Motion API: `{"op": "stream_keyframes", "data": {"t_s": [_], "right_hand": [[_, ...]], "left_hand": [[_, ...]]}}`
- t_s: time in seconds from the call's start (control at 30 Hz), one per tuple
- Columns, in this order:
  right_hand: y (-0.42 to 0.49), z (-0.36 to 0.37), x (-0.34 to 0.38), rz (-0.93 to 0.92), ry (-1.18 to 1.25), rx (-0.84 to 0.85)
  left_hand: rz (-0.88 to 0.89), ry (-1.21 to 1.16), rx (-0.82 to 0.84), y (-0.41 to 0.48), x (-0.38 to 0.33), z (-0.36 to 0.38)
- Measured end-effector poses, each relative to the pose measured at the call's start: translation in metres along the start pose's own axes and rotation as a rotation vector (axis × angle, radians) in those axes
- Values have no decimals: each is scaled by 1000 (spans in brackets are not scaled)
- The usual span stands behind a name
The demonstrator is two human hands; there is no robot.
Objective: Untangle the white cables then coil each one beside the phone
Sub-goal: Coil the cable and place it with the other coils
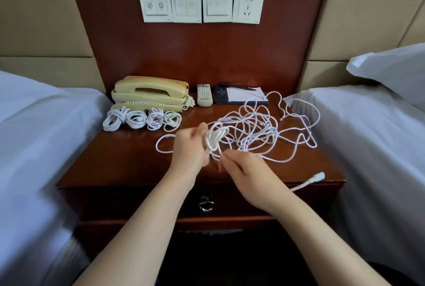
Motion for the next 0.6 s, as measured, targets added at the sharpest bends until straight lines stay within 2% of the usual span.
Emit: {"op": "stream_keyframes", "data": {"t_s": [0.17,0.23,0.37,0.5,0.6], "right_hand": [[-4,14,16,-20,-148,100],[-5,11,23,-66,-203,99],[-7,-2,28,-160,-390,41],[-13,-12,27,-194,-492,-149],[-15,-32,14,-163,-473,-276]], "left_hand": [[48,69,-197,11,-6,-19],[111,156,-217,14,-13,-23],[404,619,-86,0,-31,-3],[428,854,77,-5,-23,17],[417,844,249,-12,-18,28]]}}
Point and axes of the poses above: each hand's wrist, its own y-axis towards the middle knuckle, its own z-axis out of the palm, x = y × z, the point moved 6 cm from there along y, towards the middle knuckle, and after that the axes turned 14 degrees about -y, right-handed, at the moved point
